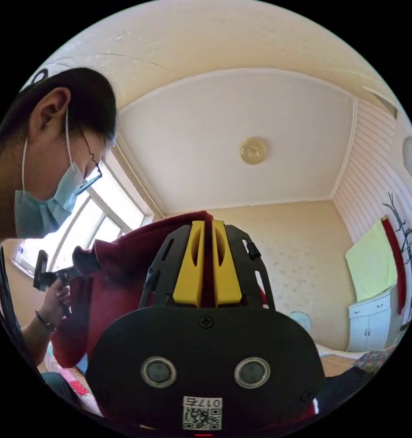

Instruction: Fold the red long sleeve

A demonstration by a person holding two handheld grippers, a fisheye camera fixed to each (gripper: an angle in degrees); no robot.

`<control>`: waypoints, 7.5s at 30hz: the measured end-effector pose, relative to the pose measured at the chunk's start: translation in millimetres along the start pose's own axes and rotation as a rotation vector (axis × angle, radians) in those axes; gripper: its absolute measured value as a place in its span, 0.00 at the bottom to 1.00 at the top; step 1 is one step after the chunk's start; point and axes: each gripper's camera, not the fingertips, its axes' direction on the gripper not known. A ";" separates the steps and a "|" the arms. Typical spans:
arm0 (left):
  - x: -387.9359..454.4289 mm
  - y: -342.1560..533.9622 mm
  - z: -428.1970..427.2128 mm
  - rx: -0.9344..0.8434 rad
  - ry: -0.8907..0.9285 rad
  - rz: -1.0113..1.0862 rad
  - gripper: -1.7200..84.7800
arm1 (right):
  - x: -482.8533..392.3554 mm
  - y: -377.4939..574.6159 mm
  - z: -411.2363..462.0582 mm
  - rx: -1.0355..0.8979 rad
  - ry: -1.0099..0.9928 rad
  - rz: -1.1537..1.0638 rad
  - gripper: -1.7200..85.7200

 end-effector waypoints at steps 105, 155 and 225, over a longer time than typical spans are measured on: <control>-174.3 373.6 176.6 -1.304 -0.500 -0.553 0.17 | -4.2 591.4 44.2 -1.735 -0.375 0.699 0.06; -163.8 345.1 72.6 -1.063 -0.156 -0.932 0.15 | -157.7 688.5 244.6 -1.724 -0.594 0.489 0.05; -144.1 374.0 120.4 -1.174 -0.456 -0.508 0.17 | 32.5 633.6 120.0 -1.775 -0.149 0.710 0.13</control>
